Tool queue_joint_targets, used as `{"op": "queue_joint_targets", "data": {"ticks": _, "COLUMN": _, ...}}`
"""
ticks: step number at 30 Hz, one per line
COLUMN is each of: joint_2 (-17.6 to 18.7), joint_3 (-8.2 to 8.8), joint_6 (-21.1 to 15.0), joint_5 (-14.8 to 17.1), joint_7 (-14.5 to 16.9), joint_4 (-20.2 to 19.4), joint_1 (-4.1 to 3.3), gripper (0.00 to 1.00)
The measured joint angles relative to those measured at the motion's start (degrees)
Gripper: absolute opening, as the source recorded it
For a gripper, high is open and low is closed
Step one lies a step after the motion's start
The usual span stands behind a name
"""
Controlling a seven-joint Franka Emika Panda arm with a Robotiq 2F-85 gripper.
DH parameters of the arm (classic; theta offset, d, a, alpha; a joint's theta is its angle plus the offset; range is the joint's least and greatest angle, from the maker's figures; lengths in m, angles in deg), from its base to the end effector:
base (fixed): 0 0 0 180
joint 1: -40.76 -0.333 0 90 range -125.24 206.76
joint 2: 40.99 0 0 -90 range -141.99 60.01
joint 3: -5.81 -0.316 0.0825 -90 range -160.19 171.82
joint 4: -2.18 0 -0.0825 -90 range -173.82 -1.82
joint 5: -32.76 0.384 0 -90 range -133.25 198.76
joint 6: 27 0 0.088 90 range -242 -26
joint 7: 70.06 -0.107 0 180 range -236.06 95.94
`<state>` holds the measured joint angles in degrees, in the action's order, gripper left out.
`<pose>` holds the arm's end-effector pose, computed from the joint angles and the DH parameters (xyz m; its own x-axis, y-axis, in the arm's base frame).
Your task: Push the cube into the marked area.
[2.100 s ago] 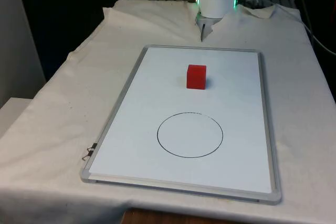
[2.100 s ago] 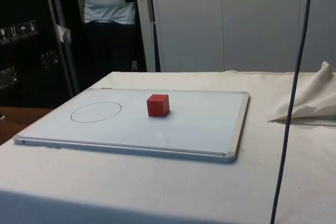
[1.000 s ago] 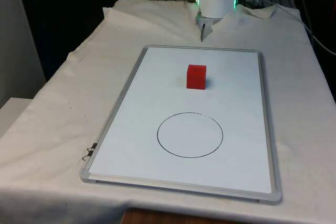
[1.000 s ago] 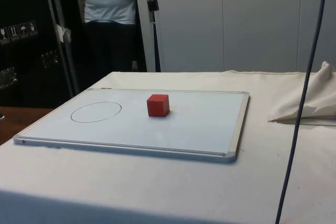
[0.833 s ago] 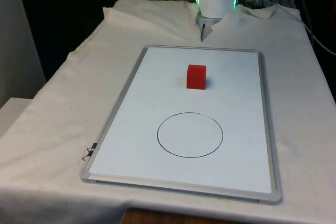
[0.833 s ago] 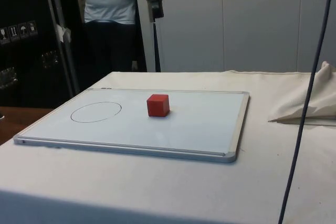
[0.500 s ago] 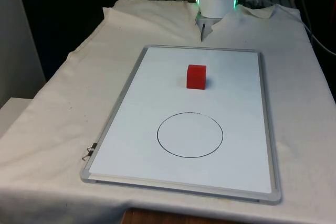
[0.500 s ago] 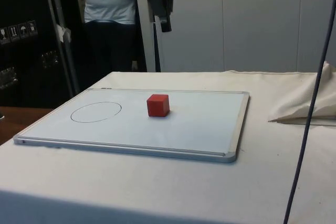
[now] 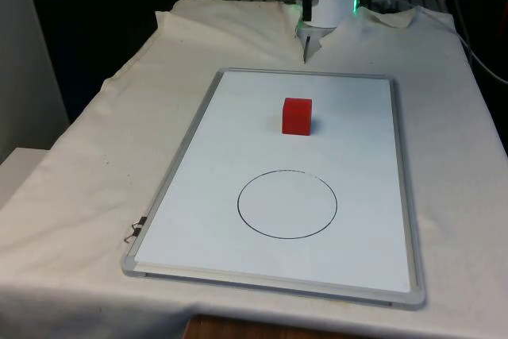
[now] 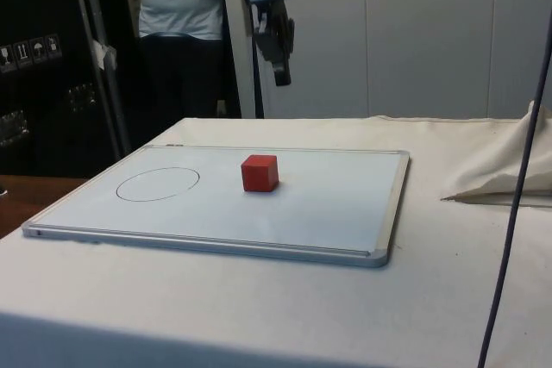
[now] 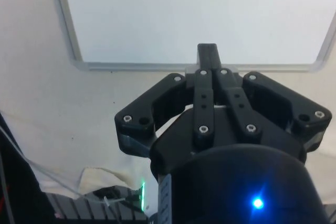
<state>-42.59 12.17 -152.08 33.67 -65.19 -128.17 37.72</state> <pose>0.5049 -0.0288 0.3627 0.9979 0.0183 -0.0627 0.0170 -0.9996 -0.0209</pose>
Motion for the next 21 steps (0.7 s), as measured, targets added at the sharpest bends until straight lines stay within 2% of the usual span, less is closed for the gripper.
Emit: {"op": "queue_joint_targets", "data": {"ticks": 21, "joint_2": 9.1, "joint_3": 0.00, "joint_6": -8.5, "joint_5": 0.1, "joint_7": 0.1, "joint_4": -1.1, "joint_1": 0.00, "gripper": 0.00}}
